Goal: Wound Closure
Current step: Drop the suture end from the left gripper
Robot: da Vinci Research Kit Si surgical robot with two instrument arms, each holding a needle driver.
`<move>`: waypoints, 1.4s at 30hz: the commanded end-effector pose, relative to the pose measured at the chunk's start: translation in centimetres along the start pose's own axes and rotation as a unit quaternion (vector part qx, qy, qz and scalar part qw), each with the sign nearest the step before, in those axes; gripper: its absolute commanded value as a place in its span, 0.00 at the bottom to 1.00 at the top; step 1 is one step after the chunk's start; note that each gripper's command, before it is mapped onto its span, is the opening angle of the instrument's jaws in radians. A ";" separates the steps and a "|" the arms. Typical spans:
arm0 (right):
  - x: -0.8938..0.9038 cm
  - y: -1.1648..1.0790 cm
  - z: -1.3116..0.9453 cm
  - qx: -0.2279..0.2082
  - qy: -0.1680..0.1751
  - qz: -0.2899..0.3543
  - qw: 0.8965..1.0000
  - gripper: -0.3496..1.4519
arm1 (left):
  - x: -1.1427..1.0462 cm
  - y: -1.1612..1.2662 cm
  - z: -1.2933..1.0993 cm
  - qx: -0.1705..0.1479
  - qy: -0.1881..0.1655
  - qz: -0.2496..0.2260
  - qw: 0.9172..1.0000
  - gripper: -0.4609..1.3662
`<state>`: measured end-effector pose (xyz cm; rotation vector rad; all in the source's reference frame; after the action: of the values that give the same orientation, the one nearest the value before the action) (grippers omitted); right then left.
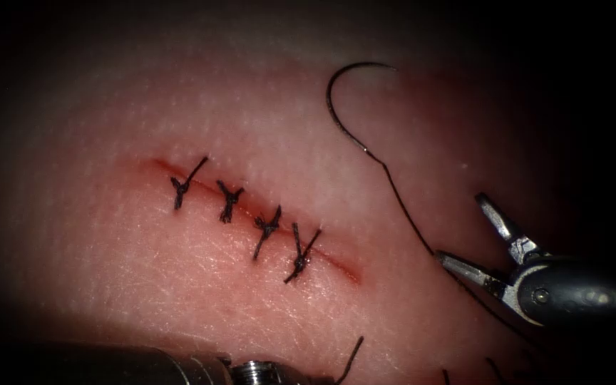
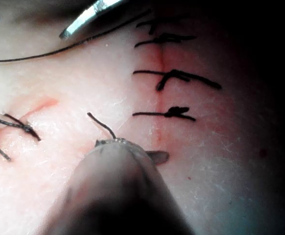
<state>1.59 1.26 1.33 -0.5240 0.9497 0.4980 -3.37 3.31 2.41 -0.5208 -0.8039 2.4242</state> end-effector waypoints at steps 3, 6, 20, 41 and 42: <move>0.03 -0.05 0.03 0.004 0.003 0.000 1.000 0.85 | -0.16 -0.20 0.06 0.003 -0.003 0.003 1.000 0.86; 0.05 -0.07 0.03 0.003 0.003 0.000 1.000 0.85 | -0.28 -0.32 0.00 0.004 -0.004 0.006 1.000 0.89; 0.03 -0.12 0.05 0.003 0.005 -0.001 1.000 0.85 | -0.88 -0.60 -0.50 0.002 0.085 0.044 0.995 0.88; 0.01 -0.06 0.20 0.093 0.002 0.042 0.995 0.86 | -0.60 -0.87 -1.39 -0.009 0.234 0.116 0.965 0.73; 0.02 -0.05 0.22 0.102 0.008 0.049 0.994 0.87 | -0.53 -0.90 -1.49 -0.005 0.253 0.129 0.959 0.69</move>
<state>1.78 1.39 1.41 -0.2923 1.0423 0.4927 -1.89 4.35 1.89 -1.2821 -0.5315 2.3477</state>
